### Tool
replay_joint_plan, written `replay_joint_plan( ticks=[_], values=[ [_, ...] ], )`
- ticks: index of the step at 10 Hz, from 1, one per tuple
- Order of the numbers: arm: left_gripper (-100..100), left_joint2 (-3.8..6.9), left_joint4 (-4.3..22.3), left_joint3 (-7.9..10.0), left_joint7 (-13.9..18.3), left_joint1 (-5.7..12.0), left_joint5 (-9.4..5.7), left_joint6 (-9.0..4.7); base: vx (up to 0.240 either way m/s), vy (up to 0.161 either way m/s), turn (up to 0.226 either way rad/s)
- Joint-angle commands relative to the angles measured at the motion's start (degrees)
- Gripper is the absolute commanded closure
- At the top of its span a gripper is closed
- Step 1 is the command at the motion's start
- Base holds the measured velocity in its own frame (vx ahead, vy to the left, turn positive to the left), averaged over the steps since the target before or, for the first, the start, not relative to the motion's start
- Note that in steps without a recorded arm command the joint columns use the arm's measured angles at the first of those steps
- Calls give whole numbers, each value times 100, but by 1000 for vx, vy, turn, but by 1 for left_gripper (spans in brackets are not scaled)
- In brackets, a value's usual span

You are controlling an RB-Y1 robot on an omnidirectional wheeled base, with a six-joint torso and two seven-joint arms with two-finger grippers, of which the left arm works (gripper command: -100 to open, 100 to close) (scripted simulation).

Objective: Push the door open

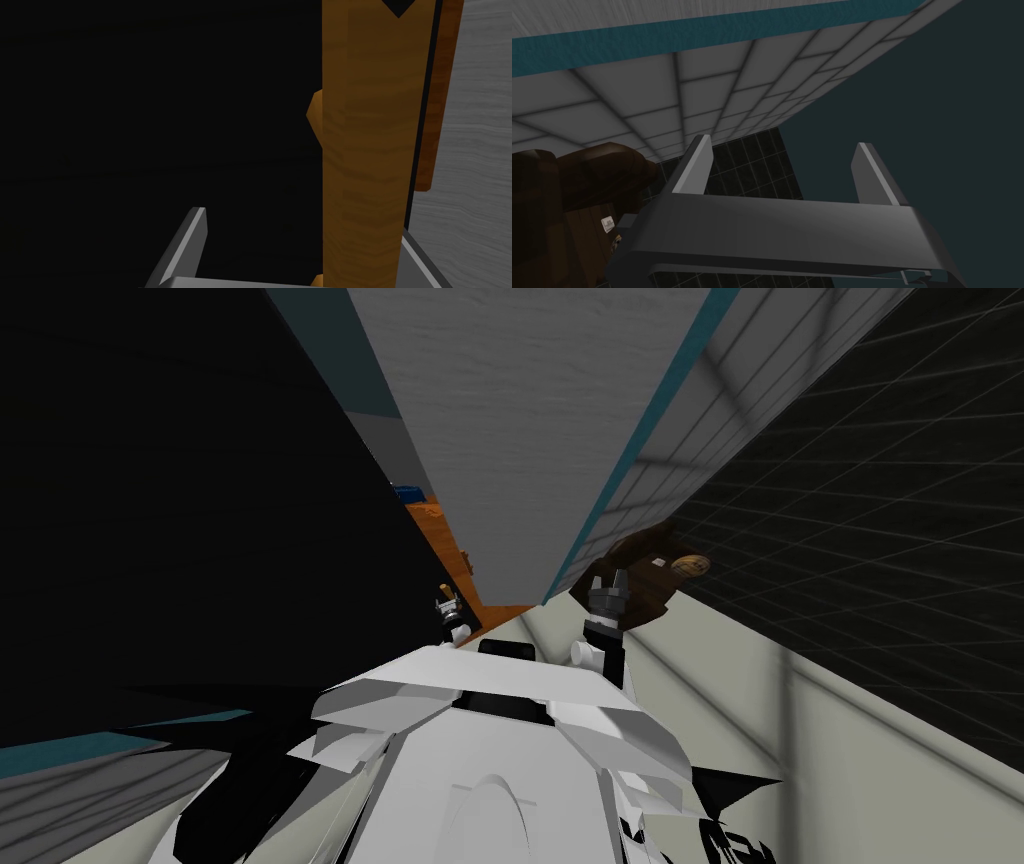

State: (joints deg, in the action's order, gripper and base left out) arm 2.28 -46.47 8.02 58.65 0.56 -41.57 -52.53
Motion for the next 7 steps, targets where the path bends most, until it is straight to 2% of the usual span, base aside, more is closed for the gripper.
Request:
replay_joint_plan(
  ticks=[1, 3, 4, 5, 7],
  values=[
    [100, 177, 194, 157, 0, -3, -42, -158, 5, 13, -11],
    [100, 177, 194, 157, 0, -3, -42, -158, 3, 0, -2],
    [100, 71, 49, 160, -70, -25, -111, -84, 37, 52, -205],
    [100, 93, 66, 214, -87, -30, -148, -115, 26, 96, -169],
    [100, 93, 42, 214, -87, -30, -148, -115, 3, 37, -12]
  ],
)
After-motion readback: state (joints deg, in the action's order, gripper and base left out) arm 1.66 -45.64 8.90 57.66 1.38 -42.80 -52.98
